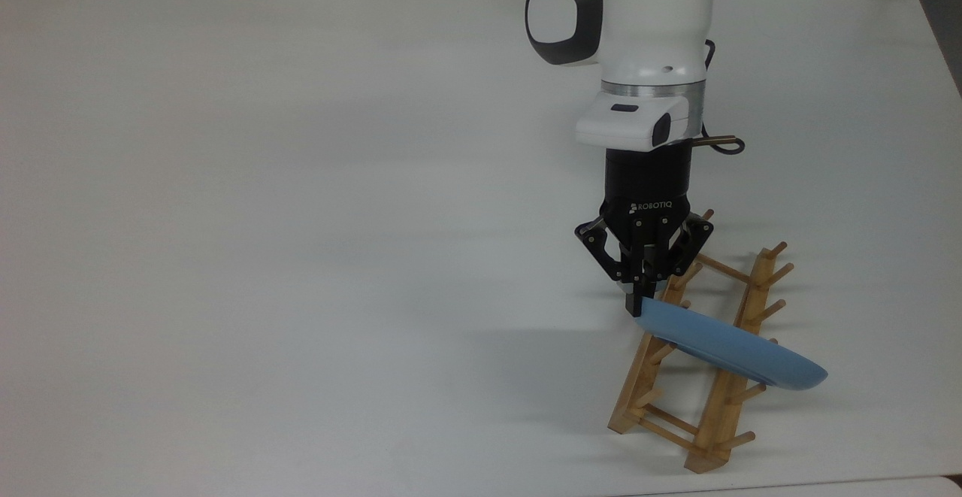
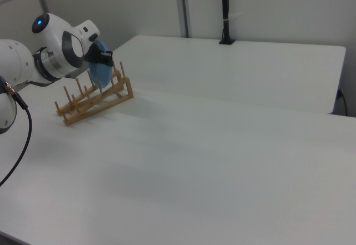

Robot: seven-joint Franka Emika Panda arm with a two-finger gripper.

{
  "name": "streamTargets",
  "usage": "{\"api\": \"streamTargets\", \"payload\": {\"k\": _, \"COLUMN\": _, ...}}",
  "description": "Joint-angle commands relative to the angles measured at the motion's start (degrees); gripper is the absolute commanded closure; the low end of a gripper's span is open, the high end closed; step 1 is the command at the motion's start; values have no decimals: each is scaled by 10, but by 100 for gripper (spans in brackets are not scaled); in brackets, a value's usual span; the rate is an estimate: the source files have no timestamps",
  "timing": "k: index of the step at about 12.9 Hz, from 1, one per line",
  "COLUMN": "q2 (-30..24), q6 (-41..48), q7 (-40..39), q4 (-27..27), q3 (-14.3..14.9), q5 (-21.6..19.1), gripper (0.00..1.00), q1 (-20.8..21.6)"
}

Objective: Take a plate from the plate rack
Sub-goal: 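Close the gripper on the blue plate's rim, then lift the blue plate up out of the wooden rack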

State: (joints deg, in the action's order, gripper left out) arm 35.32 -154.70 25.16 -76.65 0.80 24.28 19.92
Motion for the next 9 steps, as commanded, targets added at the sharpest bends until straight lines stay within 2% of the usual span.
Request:
{"api": "streamTargets", "payload": {"k": 1, "q2": -3, "q6": -11, "q7": 13, "q4": 9, "q3": 8, "q5": 11, "gripper": 100, "q1": 7}}
{"api": "streamTargets", "payload": {"k": 4, "q2": -42, "q6": -7, "q7": 16, "q4": 5, "q3": 5, "q5": 0, "gripper": 100, "q1": 2}}
{"api": "streamTargets", "payload": {"k": 6, "q2": -80, "q6": -1, "q7": 21, "q4": -16, "q3": 0, "q5": -21, "gripper": 100, "q1": -14}}
{"api": "streamTargets", "payload": {"k": 9, "q2": -142, "q6": 87, "q7": 16, "q4": -51, "q3": -4, "q5": -27, "gripper": 100, "q1": -31}}
